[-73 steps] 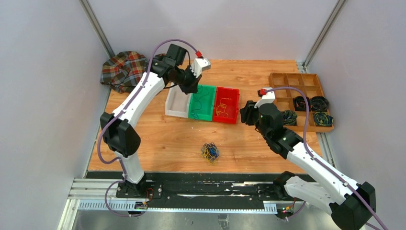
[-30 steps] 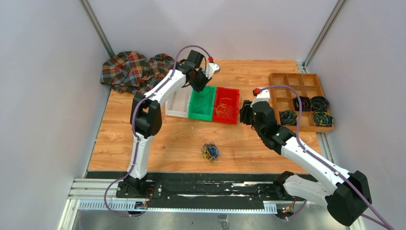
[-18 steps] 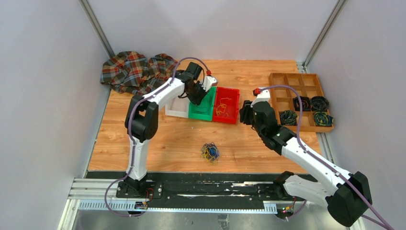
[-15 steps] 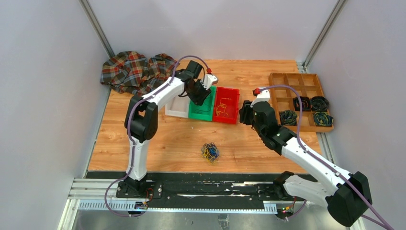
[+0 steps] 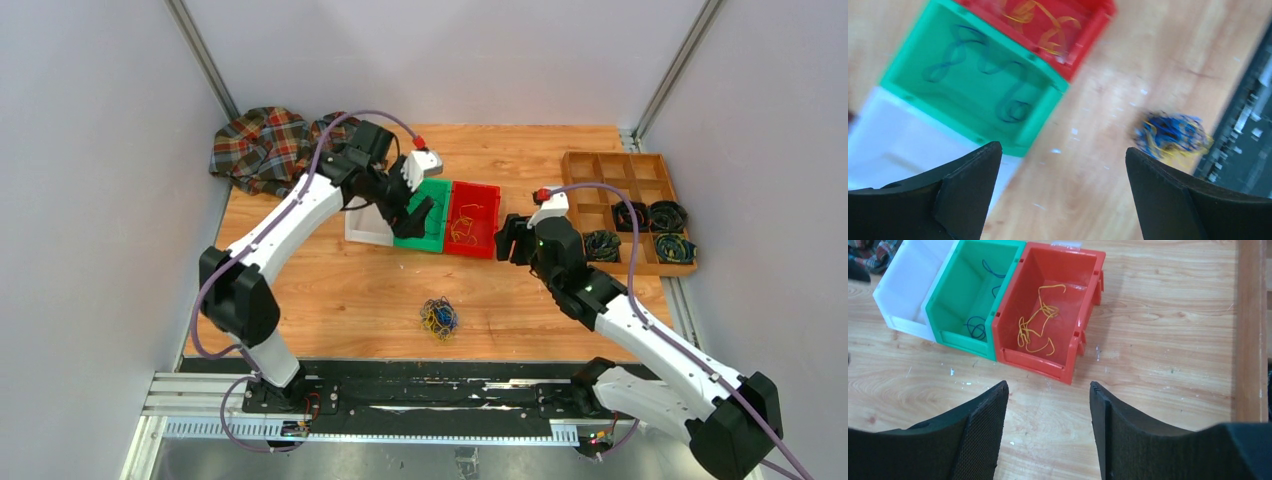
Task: Untangle the cables
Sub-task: Place the cable in the bin, then untie the cable.
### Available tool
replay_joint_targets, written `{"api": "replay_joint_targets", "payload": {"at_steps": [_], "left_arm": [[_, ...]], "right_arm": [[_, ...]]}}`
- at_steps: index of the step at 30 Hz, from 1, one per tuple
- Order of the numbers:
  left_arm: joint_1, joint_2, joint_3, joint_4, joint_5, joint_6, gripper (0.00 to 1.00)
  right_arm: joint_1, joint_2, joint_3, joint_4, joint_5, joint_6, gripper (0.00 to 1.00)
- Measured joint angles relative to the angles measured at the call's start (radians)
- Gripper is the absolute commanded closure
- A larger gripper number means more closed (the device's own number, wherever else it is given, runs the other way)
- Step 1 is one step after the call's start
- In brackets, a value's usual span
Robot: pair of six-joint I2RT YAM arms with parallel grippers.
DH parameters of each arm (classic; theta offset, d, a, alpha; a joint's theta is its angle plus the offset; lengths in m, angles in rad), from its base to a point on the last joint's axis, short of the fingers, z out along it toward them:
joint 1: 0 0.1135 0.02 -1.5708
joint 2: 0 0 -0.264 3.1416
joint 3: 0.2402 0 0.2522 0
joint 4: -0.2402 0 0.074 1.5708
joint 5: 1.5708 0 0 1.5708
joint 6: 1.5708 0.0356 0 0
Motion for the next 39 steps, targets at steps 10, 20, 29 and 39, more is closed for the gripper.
{"api": "replay_joint_targets", "payload": {"at_steps": [10, 20, 29, 39], "left_arm": [[-0.173, -0.101, -0.357, -0.037, 0.146, -0.01, 0.24], [-0.192, -0.095, -0.494, 0.127, 0.234, -0.121, 0.47], [-0.195, 0.005, -0.494, 0.196, 0.349, -0.089, 0.51], [-0.195, 0.047, -0.483, 0.141, 0.435, 0.014, 0.99]], "right_arm": [[0.092, -0.021, -0.063, -0.058, -0.082, 0.062, 0.38], [0.171, -0.041, -0.154, -0.08, -0.151, 0.122, 0.47], [0.171, -0.118, -0.2, -0.066, -0.188, 0.157, 0.5], [0.171, -0.136, -0.2, -0.078, -0.189, 0.158, 0.55]]}}
